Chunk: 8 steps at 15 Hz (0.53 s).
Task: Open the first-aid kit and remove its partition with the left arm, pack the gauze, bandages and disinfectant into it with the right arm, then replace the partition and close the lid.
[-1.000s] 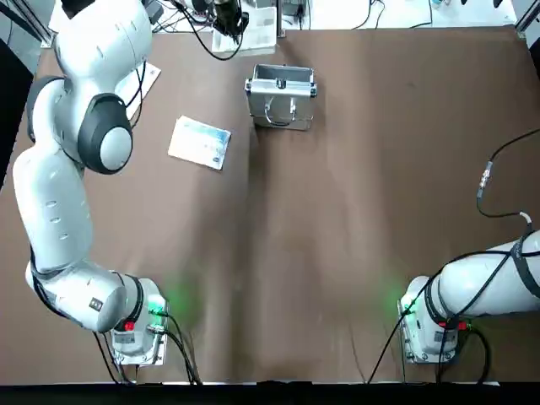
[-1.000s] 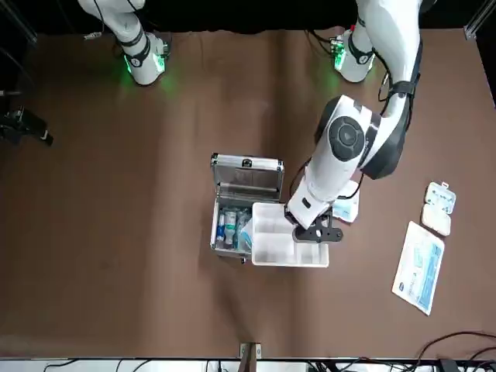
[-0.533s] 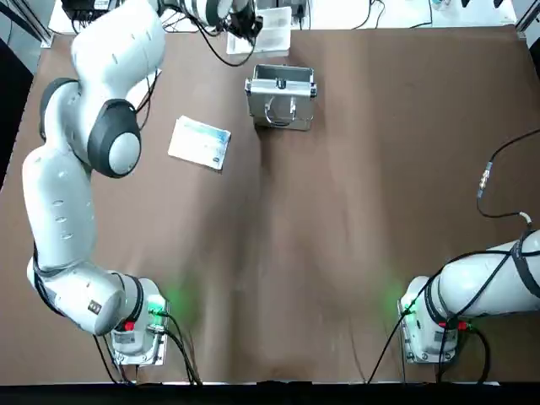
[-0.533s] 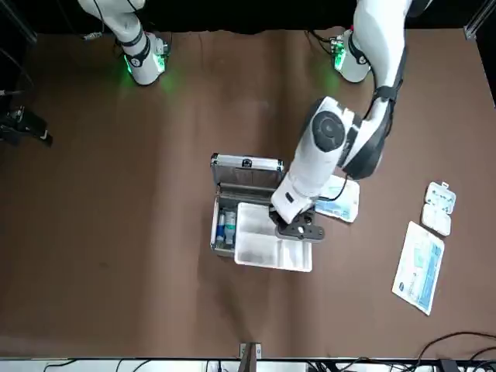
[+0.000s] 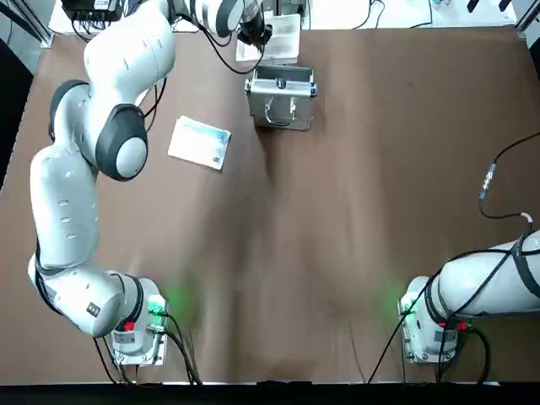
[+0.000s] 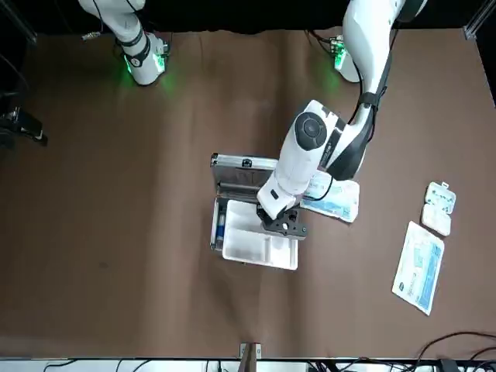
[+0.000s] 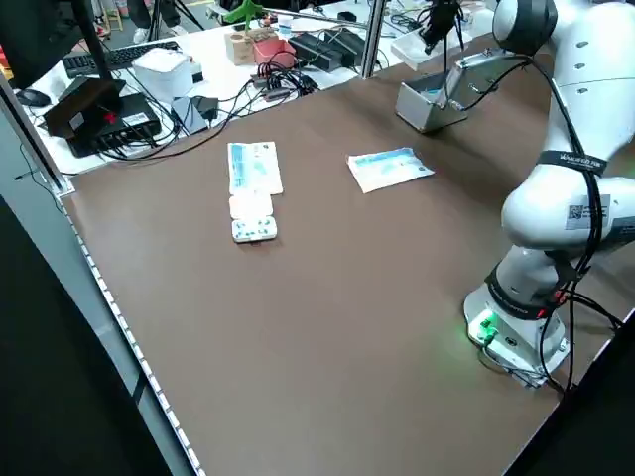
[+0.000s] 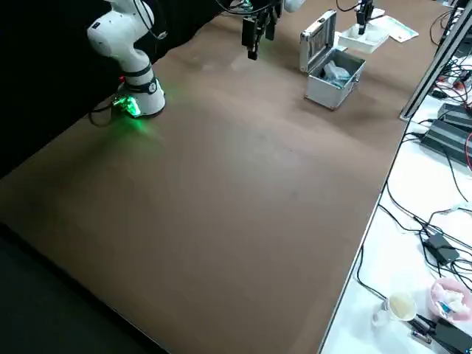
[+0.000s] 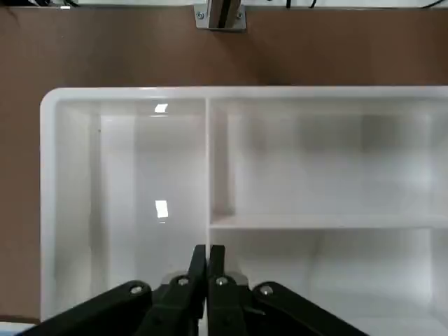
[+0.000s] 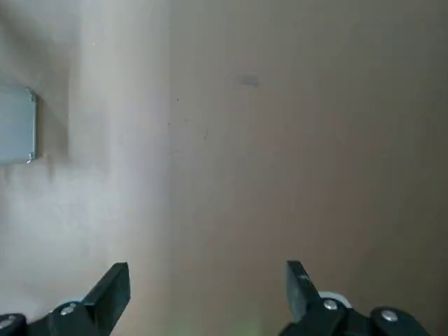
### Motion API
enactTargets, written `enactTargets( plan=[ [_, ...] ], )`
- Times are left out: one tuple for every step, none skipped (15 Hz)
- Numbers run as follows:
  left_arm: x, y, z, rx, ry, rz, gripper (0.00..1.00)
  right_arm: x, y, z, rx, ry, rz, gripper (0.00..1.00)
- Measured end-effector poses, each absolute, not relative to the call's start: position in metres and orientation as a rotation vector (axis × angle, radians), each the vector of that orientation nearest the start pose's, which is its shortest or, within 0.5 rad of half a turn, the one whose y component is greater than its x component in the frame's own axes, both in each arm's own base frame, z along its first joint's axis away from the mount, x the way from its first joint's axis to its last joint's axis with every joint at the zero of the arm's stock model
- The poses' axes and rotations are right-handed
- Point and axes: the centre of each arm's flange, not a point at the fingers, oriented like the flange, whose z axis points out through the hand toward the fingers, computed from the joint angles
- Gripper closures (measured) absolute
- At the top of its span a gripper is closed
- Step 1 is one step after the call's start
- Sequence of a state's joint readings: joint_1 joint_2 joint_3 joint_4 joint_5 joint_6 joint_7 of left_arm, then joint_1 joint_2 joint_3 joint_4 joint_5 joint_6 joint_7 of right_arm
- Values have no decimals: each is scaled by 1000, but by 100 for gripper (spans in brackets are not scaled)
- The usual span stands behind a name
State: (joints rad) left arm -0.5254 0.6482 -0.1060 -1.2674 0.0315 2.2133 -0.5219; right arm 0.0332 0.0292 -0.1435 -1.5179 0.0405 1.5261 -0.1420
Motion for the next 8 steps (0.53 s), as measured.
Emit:
enactTargets(
  plan=[
    [625, -434, 406, -3308, 145, -386, 97, 557, -56, 629, -3102, -51, 25, 1],
    [624, -438, 403, -3309, 136, -380, 97, 557, -56, 629, -3102, -51, 25, 1],
    [623, -440, 400, -3311, 130, -377, 97, 556, -56, 629, -3102, -51, 26, 1],
    [622, -443, 396, -3311, 131, -375, 97, 556, -56, 629, -3102, -51, 26, 1],
    [622, -445, 393, -3311, 134, -375, 97, 556, -57, 629, -3102, -50, 27, 1],
    [622, -447, 390, -3309, 136, -378, 97, 556, -58, 628, -3102, -47, 29, 1],
    [621, -449, 389, -3305, 140, -382, 97, 556, -59, 628, -3102, -44, 31, 1],
    [620, -451, 388, -3297, 138, -388, 97, 556, -60, 627, -3102, -42, 34, 1]
  ],
)
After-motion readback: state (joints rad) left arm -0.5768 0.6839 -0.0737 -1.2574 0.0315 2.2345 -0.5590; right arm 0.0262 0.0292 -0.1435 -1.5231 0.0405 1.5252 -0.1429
